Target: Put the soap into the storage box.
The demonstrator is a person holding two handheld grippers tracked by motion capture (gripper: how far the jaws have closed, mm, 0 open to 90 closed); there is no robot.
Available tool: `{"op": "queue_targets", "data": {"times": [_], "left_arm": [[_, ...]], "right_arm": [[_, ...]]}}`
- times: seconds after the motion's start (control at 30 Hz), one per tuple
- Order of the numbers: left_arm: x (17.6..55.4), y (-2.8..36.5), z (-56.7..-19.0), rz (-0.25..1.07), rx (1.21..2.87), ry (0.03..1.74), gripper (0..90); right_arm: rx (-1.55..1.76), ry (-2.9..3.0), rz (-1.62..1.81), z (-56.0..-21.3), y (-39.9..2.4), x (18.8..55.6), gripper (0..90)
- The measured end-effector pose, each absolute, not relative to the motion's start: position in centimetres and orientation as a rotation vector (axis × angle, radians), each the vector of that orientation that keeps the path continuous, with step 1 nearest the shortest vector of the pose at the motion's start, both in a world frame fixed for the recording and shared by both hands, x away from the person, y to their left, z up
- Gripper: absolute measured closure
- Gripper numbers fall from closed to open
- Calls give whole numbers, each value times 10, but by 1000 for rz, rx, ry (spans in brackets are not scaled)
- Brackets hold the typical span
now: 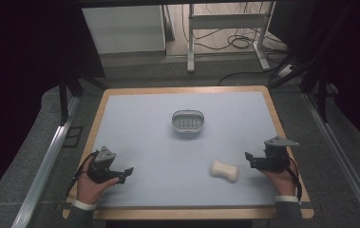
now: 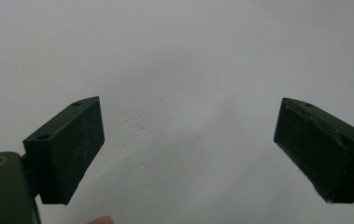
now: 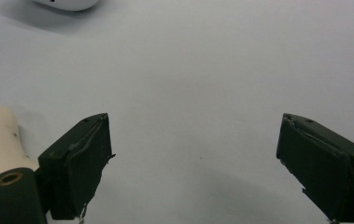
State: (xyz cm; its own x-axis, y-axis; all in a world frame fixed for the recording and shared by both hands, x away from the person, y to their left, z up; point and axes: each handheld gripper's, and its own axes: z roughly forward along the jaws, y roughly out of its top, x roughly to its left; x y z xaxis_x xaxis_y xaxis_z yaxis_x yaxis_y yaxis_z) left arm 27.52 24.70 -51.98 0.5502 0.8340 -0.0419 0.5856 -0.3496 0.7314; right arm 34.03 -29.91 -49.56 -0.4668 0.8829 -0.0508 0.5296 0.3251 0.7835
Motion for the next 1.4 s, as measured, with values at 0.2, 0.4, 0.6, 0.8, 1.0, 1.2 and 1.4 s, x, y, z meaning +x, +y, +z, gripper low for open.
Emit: {"op": "queue_targets", "data": {"times": [0.2,0.4,0.6,0.8,1.0,1.2,1.4], "left_arm": [[275,248,-519,445,2061,1144,89],[276,247,-520,448,2076,1142,88],[275,247,-520,448,2072,1143,88],[275,247,-520,448,2074,1141,88],[275,246,-520,450,2071,1143,89],[275,247,-520,445,2077,1136,89],[274,251,-518,443,2064,1138,88]], "right_arm": [[1230,2110,996,-493,-300,338,102],[1239,2098,999,-492,-303,338,102],[1251,2111,992,-493,-304,338,106],[1239,2112,991,-491,-303,337,122],[1232,2130,990,-491,-301,338,130],[1224,2141,985,-489,-296,337,135],[1227,2162,989,-487,-291,338,148]]}}
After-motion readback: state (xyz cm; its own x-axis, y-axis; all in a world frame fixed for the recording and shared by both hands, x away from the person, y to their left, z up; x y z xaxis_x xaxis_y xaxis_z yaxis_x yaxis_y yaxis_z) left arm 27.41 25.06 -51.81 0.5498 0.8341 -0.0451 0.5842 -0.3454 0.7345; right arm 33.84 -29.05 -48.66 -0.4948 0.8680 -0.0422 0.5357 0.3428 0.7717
